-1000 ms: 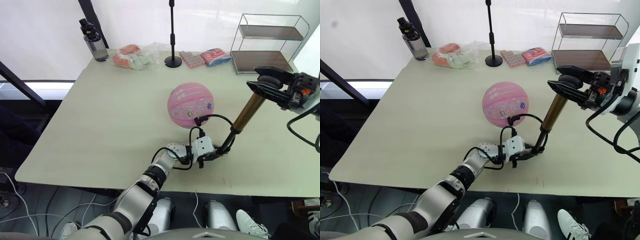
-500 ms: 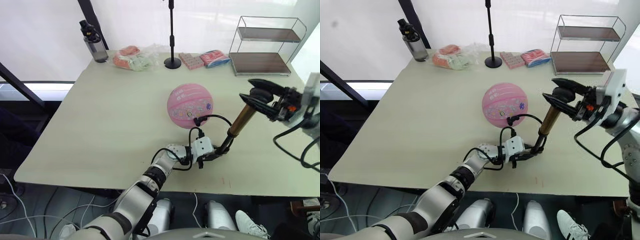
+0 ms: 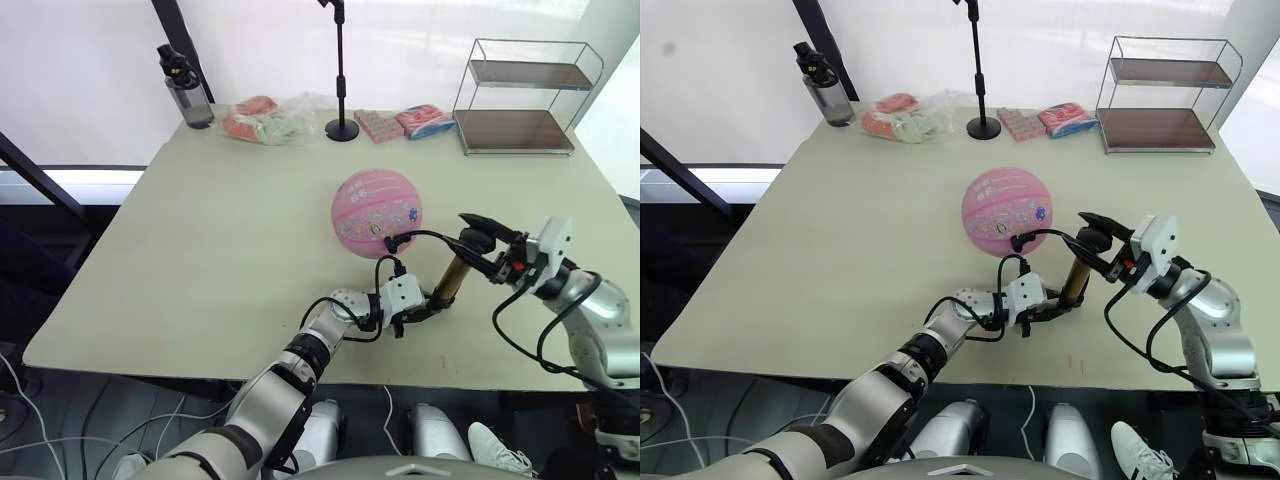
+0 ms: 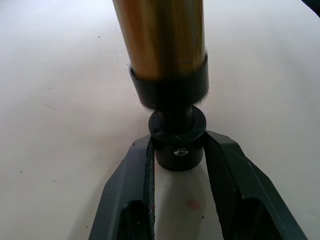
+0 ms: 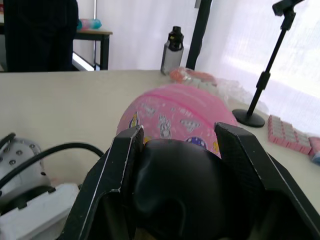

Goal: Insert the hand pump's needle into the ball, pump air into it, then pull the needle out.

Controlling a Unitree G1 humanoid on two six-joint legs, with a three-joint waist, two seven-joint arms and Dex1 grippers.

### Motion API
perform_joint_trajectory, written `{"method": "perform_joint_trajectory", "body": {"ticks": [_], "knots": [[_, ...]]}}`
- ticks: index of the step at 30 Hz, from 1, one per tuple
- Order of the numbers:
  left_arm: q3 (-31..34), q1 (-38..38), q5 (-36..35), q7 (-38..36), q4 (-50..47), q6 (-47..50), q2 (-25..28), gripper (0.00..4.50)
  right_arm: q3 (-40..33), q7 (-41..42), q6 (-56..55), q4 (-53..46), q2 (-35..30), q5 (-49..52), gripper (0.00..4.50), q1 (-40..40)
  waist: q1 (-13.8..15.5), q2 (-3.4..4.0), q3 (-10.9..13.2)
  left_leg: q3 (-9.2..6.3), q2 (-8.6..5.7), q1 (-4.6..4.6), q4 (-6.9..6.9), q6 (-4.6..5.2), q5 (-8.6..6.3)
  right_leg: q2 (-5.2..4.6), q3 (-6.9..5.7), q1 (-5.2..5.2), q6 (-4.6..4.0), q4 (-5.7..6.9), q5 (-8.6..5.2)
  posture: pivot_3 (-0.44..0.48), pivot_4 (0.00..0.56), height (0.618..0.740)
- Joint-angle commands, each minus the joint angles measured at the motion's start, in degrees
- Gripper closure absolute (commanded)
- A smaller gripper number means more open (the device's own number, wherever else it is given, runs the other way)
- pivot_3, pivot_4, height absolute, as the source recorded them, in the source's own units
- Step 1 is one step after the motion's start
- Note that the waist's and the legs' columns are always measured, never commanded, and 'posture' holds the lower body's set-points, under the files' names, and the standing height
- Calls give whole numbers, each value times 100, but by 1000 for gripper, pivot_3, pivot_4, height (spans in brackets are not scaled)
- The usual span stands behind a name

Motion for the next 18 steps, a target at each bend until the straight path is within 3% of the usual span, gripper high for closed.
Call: {"method": "perform_joint_trajectory", "body": {"ticks": [1,10,18], "knots": [[-255,195,369,-117,346,251,99,3422,465,-57,-5,768,103,-602,2480,358,-1,0,-18,-1,0,1,0,0,0,1,0,0,0,0,0,0,150,736],[-243,202,362,-105,333,271,130,3422,45,111,350,101,-131,90,2480,44,0,0,-44,0,4,11,-4,0,-1,5,5,10,0,-1,-1,0,150,736],[-239,208,364,-136,308,274,137,3422,-848,124,1553,-954,-862,1392,2480,-633,10,82,30,1,1,-18,-3,0,0,1,8,-16,-1,-3,0,0,150,736]]}}
